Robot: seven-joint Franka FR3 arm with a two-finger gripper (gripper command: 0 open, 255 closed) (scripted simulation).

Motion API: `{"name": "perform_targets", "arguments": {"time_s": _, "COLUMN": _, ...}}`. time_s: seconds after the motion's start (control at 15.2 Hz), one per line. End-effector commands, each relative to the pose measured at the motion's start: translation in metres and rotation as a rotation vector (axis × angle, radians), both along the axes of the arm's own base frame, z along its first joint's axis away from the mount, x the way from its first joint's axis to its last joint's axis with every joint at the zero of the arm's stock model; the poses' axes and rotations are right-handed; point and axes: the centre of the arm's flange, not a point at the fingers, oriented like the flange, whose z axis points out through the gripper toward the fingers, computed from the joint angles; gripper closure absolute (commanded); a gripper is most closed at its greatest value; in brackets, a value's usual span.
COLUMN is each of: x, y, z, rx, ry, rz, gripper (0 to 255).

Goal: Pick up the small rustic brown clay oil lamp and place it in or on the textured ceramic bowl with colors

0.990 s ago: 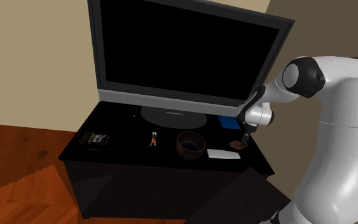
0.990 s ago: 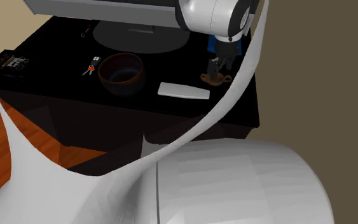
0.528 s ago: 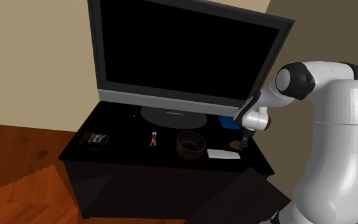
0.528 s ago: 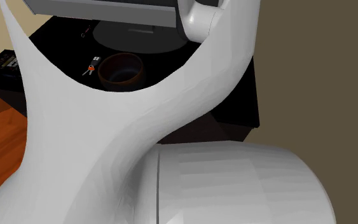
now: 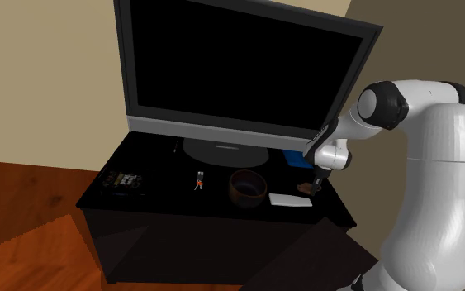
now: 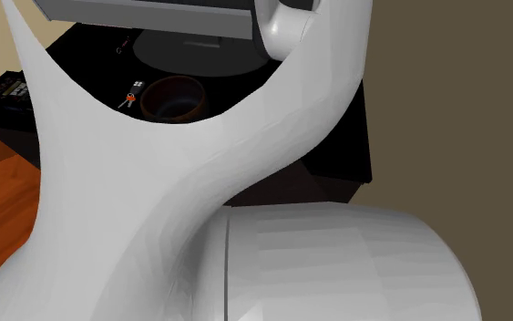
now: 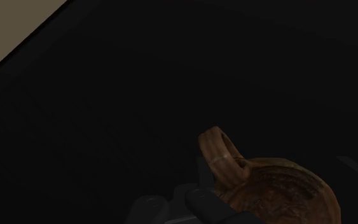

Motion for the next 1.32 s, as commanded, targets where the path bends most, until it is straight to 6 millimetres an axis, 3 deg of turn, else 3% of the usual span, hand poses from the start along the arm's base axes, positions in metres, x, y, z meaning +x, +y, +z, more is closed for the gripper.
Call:
{"name": "perform_targets", "arguments": {"time_s": 0.0, "x": 0.0, "y": 0.0, "z": 0.0, "rx": 0.0, "ry": 0.0, "rz": 0.0, "gripper": 255}}
{"name": "perform_targets", "arguments": {"time_s": 0.46, "x": 0.0, "y": 0.0, "z": 0.0, "rx": 0.0, "ry": 0.0, "rz": 0.0, "gripper": 255}}
{"name": "perform_targets", "arguments": {"time_s": 1.25, "x": 0.0, "y": 0.0, "z": 0.063, "rx": 0.0, "ry": 0.0, "rz": 0.0, "gripper": 255}}
